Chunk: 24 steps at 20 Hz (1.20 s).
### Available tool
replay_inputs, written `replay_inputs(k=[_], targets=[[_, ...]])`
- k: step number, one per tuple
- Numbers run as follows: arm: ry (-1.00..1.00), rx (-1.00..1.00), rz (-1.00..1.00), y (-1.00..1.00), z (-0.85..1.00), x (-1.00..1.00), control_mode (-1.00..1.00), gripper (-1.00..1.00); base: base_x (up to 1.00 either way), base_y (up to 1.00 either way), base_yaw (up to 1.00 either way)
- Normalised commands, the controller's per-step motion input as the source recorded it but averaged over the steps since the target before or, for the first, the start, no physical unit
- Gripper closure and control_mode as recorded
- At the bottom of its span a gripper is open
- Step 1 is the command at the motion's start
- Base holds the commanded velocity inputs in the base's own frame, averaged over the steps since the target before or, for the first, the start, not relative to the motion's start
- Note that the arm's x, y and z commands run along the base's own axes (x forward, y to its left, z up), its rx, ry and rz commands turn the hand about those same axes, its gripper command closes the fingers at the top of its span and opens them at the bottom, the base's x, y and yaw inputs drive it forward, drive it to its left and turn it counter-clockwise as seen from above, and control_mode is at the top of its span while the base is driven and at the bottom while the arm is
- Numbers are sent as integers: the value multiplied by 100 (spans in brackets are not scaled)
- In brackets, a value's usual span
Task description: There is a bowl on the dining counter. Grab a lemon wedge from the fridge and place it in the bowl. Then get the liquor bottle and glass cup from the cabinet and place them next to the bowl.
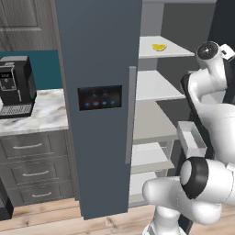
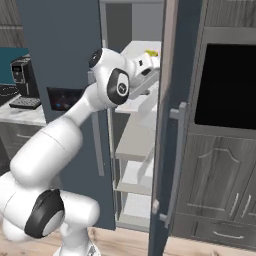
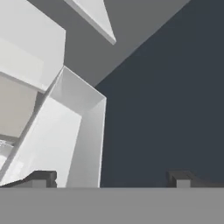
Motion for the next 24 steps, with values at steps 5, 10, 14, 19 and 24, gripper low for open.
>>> replay_inputs(k=[5,10,14,19,24], targets=[[0,0,-3,-74,0,-15,-100,-100,0,0,0],[-5,0,-3,-40,8,-21,-100,-100,0,0,0],[-12,0,0,32,12,-26,-100,-100,0,0,0],[-2,1,13,93,1,-2,-100,-100,0,0,0],[0,2,24,100,0,2,-100,-100,0,0,0]])
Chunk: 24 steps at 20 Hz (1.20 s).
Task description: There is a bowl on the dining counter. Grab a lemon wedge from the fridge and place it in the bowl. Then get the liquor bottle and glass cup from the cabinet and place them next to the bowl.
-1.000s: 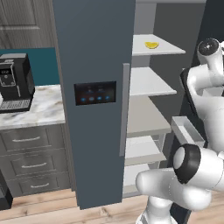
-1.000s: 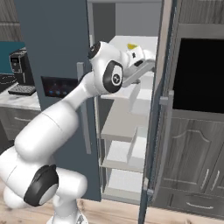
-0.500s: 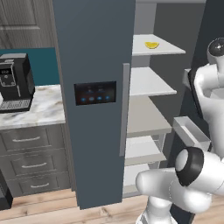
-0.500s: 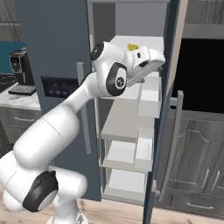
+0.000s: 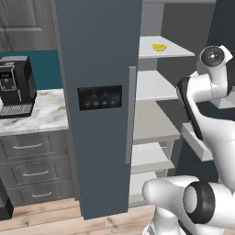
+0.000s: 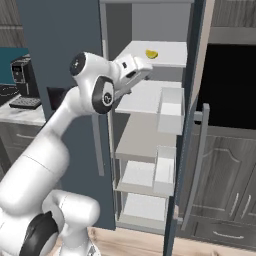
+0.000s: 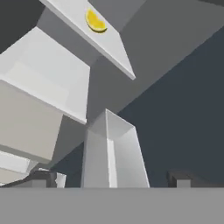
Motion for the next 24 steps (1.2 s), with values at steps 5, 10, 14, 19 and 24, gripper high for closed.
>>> replay_inputs(k=[5,10,14,19,24], targets=[[0,12,33,100,-9,7,-100,-100,0,0,0],[0,18,37,98,-26,1,-100,-100,0,0,0],[0,14,33,98,-37,0,-100,-100,0,0,0],[1,13,2,64,-8,1,-100,-100,0,0,0],[12,19,-25,27,1,5,-100,-100,0,0,0]])
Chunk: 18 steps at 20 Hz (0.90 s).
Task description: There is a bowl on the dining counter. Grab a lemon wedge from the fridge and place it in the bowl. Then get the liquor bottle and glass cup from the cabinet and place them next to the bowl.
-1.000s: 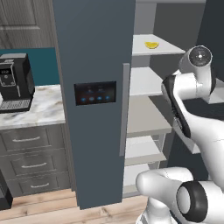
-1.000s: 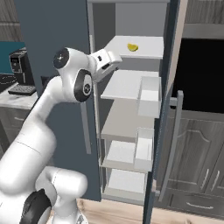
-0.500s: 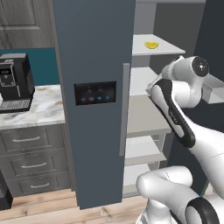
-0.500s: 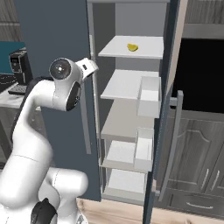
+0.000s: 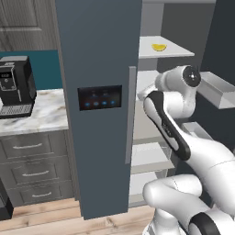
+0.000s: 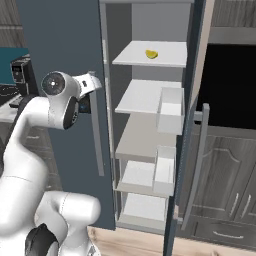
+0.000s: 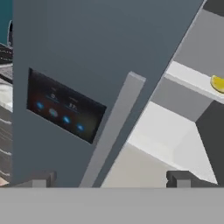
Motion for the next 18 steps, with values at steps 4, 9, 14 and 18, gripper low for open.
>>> replay_inputs(k=[4,9,14,18], targets=[[11,22,-18,20,0,2,-100,-100,0,0,0],[5,19,-3,10,0,20,-100,-100,0,0,0],[1,7,0,1,-1,34,-100,-100,0,0,0],[10,0,-12,7,0,50,-100,-100,0,0,0]])
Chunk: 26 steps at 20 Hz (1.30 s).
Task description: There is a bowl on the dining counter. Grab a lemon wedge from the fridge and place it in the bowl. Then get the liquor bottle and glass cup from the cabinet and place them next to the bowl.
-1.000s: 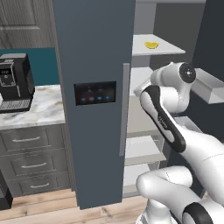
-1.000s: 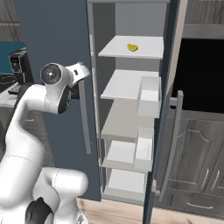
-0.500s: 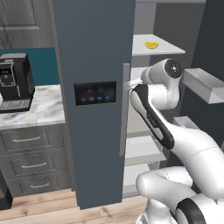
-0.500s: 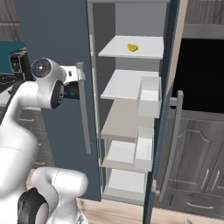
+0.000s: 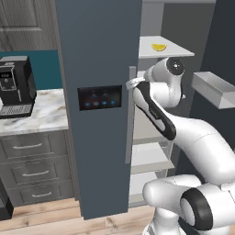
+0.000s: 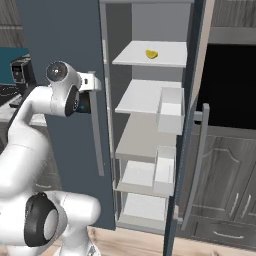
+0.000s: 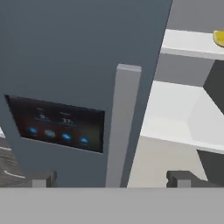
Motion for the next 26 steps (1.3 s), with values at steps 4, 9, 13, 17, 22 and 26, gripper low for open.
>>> replay_inputs(k=[4,9,13,17,22,26], targets=[[12,0,-22,17,0,49,-100,-100,0,0,0],[12,0,-19,15,0,46,-100,-100,0,0,0],[5,0,-6,1,-5,37,-100,-100,0,0,0],[0,0,0,0,-17,36,-100,-100,0,0,0],[0,0,0,0,-18,32,-100,-100,0,0,0],[0,0,0,-1,-16,29,-100,-100,0,0,0]])
